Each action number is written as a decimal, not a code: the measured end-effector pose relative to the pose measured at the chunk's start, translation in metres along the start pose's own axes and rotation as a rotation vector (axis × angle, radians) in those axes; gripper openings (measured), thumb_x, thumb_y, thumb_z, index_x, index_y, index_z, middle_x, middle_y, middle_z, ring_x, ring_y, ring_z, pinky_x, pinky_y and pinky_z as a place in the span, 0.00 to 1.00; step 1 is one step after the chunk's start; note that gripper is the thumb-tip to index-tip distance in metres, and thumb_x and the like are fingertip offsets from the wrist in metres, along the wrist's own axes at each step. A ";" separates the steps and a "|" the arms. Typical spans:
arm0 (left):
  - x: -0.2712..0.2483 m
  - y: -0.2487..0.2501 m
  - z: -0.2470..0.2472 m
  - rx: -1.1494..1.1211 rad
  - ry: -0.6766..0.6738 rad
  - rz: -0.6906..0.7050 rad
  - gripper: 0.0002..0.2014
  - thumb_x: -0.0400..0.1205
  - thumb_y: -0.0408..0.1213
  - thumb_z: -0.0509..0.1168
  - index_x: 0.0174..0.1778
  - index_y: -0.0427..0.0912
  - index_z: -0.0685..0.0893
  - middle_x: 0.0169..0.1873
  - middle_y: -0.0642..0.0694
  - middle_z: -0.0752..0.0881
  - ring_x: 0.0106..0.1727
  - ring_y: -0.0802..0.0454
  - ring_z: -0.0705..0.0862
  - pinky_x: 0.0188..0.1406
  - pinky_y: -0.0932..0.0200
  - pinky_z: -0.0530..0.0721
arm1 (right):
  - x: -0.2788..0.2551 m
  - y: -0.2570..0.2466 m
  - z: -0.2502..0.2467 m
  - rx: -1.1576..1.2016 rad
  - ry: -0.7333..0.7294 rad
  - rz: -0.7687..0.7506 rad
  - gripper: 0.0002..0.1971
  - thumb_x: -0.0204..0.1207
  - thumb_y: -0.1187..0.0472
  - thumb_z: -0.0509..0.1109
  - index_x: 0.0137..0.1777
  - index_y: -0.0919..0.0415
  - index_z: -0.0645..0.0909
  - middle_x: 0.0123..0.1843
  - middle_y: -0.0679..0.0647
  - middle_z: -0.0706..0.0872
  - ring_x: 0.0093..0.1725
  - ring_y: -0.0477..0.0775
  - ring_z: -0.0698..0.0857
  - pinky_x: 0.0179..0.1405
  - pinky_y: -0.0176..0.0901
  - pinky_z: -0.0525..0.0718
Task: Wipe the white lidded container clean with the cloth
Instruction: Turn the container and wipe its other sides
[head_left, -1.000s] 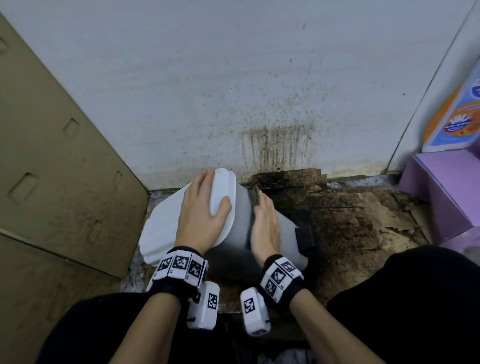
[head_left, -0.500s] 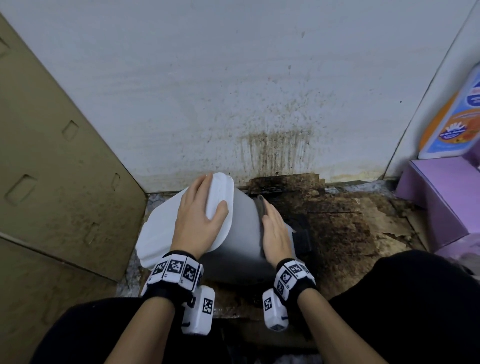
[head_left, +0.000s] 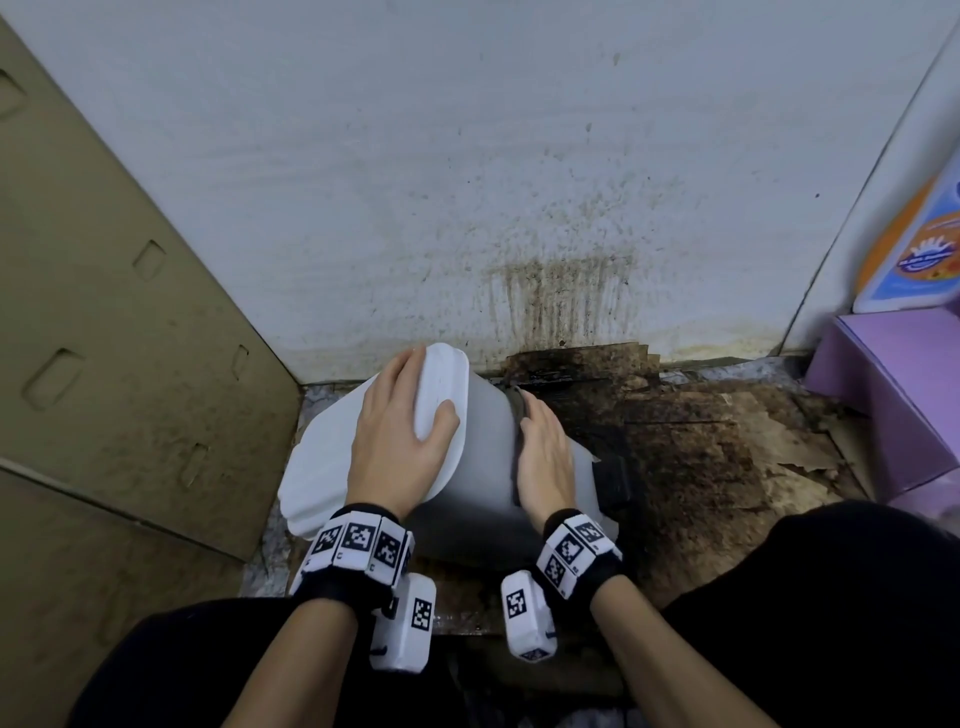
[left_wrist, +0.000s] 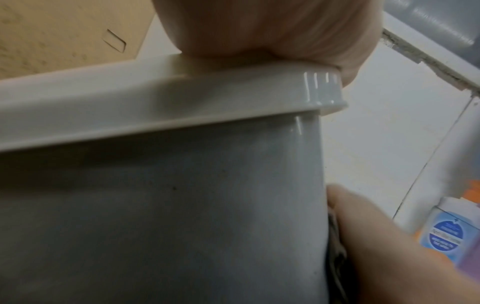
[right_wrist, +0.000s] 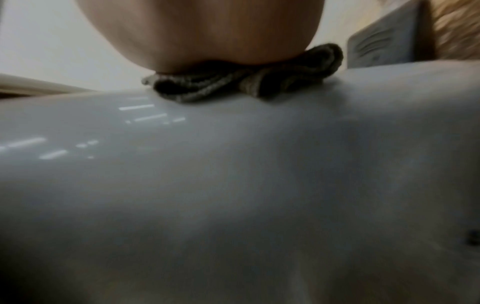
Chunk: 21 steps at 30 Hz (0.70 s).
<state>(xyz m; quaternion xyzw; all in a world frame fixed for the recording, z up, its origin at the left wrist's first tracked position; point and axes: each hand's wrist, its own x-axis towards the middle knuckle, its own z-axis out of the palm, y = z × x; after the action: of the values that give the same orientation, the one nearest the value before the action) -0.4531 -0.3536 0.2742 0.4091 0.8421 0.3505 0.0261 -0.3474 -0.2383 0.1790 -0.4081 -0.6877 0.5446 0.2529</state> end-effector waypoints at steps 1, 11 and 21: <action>0.000 -0.001 0.000 -0.001 0.002 -0.002 0.36 0.79 0.58 0.51 0.85 0.51 0.63 0.83 0.54 0.64 0.83 0.54 0.61 0.81 0.51 0.62 | -0.002 -0.012 0.005 0.008 -0.024 -0.027 0.25 0.89 0.55 0.46 0.85 0.44 0.63 0.87 0.42 0.63 0.86 0.42 0.58 0.88 0.50 0.53; -0.001 -0.002 -0.002 -0.018 -0.009 0.003 0.37 0.79 0.60 0.51 0.85 0.52 0.63 0.84 0.56 0.63 0.84 0.55 0.61 0.81 0.49 0.63 | -0.006 -0.015 0.005 -0.059 -0.096 -0.268 0.24 0.91 0.51 0.45 0.86 0.41 0.60 0.84 0.34 0.63 0.85 0.36 0.58 0.86 0.39 0.52; -0.006 0.003 0.002 -0.015 -0.002 0.031 0.36 0.79 0.60 0.53 0.85 0.53 0.64 0.83 0.57 0.64 0.83 0.57 0.61 0.79 0.52 0.64 | 0.005 0.058 -0.028 -0.052 0.004 0.029 0.23 0.92 0.58 0.47 0.84 0.50 0.67 0.84 0.46 0.70 0.83 0.44 0.65 0.86 0.43 0.57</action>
<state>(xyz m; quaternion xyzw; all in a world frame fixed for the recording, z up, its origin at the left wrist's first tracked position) -0.4459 -0.3551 0.2731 0.4225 0.8328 0.3568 0.0247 -0.3111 -0.2145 0.1307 -0.4257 -0.6952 0.5293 0.2355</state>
